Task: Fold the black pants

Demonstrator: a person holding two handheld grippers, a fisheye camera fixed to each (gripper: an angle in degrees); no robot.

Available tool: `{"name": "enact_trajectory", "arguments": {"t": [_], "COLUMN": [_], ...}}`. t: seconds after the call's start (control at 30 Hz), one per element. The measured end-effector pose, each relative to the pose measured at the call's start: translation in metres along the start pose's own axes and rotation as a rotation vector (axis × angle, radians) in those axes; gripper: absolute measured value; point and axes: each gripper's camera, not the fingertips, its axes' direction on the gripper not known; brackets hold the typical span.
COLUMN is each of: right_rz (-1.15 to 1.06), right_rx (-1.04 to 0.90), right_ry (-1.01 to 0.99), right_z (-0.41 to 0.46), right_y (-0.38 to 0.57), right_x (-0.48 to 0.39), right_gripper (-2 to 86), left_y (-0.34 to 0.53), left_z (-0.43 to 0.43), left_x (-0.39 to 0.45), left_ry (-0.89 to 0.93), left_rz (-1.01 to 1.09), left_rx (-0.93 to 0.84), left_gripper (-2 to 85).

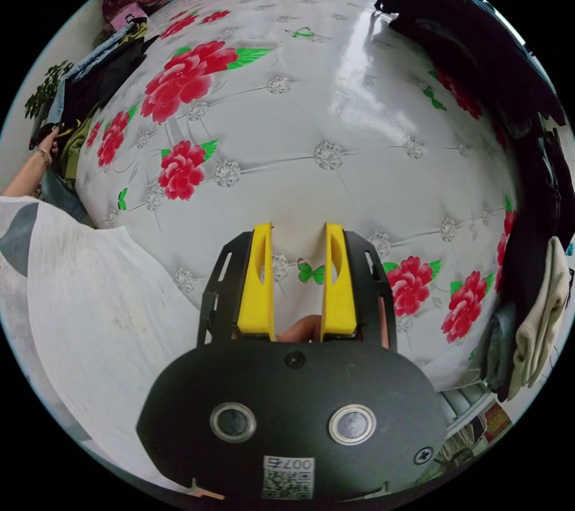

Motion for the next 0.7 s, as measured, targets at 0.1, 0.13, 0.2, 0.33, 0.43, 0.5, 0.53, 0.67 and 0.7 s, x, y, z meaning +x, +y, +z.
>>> {"name": "enact_trajectory", "arguments": {"t": [0.1, 0.13, 0.2, 0.33, 0.43, 0.5, 0.53, 0.67, 0.7], "right_rz": [0.005, 0.007, 0.012, 0.013, 0.035, 0.053, 0.065, 0.094, 0.103], "right_rx": [0.017, 0.025, 0.040, 0.062, 0.070, 0.074, 0.077, 0.145, 0.168], "right_ry": [-0.006, -0.010, -0.013, -0.019, -0.040, -0.062, -0.090, -0.331, -0.384], "right_z": [0.004, 0.006, 0.009, 0.016, 0.021, 0.024, 0.026, 0.025, 0.023], "right_y": [0.005, 0.008, 0.013, 0.023, 0.028, 0.032, 0.035, 0.050, 0.054], "right_x": [0.009, 0.013, 0.019, 0.033, 0.049, 0.060, 0.068, 0.099, 0.104], "right_gripper": [11.9, 11.8, 11.6, 10.8, 9.8, 9.2, 8.6, 6.7, 7.0], "left_y": [-0.021, -0.018, -0.004, 0.049, 0.088, 0.106, 0.117, 0.137, 0.142], "left_z": [-0.010, -0.030, -0.064, -0.122, -0.144, -0.153, -0.159, -0.168, -0.171], "left_x": [-0.023, -0.030, -0.037, -0.049, -0.052, -0.051, -0.048, -0.005, 0.024], "left_ry": [0.176, 0.267, 0.351, 0.501, 0.624, 0.770, 0.885, 1.204, 1.255], "left_rz": [-0.010, 0.030, 0.108, 0.289, 0.361, 0.398, 0.421, 0.545, 0.624], "left_rx": [-0.025, 0.069, 0.183, 0.316, 0.367, 0.401, 0.433, 0.436, 0.405], "left_gripper": [-0.2, -0.5, -0.8, -0.9, -1.0, -1.0, -1.0, -1.0, -1.0]}}
